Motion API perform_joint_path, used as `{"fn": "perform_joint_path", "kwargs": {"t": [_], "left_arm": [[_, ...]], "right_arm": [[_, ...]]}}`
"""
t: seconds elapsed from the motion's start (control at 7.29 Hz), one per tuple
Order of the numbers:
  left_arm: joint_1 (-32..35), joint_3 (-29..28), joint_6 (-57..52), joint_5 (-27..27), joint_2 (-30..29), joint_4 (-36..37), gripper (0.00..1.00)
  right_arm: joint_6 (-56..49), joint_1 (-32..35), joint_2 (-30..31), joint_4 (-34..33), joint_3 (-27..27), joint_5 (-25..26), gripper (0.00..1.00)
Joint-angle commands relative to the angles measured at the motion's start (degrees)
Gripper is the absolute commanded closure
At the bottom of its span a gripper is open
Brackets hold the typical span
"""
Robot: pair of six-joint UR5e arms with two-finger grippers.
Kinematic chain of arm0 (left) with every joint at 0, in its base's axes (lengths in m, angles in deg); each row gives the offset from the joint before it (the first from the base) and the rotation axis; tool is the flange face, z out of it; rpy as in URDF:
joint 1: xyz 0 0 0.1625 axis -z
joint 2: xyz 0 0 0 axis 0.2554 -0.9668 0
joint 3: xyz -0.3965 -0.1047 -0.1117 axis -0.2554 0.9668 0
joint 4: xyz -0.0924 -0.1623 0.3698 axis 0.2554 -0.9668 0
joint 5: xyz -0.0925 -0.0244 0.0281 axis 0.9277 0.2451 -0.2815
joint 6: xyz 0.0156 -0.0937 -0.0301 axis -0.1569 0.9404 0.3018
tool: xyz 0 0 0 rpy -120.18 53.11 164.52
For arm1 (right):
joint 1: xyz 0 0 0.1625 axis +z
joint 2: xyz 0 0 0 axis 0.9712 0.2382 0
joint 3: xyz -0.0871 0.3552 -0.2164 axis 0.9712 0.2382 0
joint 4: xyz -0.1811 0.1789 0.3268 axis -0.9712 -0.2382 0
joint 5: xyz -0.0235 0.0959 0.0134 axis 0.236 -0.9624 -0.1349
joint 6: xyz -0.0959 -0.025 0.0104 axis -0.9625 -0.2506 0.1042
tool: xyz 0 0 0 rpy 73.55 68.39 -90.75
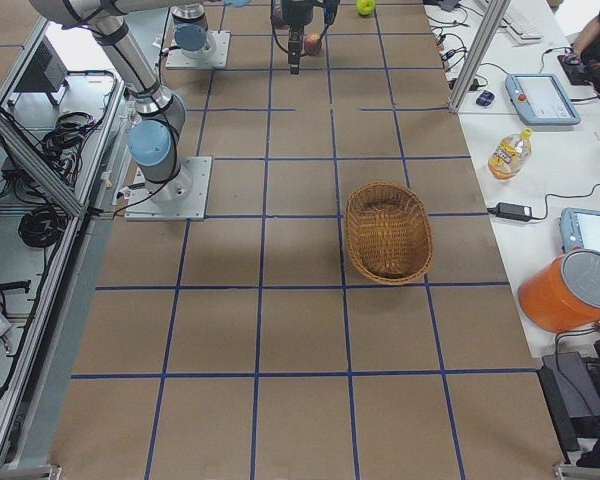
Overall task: Put all apples into basket
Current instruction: 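Reach the left gripper down to the red apple and grasp it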
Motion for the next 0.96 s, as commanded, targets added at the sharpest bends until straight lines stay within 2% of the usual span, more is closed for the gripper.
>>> {"fn": "perform_joint_path", "kwargs": {"t": [0.0, 0.55, 0.82], "left_arm": [[-4.2, 6.9, -7.4, -0.3, -4.1, 6.3, 0.00], [-4.5, 12.5, -4.1, 0.7, -8.0, 10.3, 0.00], [-4.5, 13.2, -3.8, 5.8, -8.8, 10.7, 0.00]], "right_arm": [[0.0, -0.1, 0.0, -0.4, 0.0, -0.1, 0.00], [0.0, -0.2, -0.2, 0.5, -0.2, 0.1, 0.00], [-0.2, -0.2, 0.2, -0.4, -1.3, -0.3, 0.00]]}}
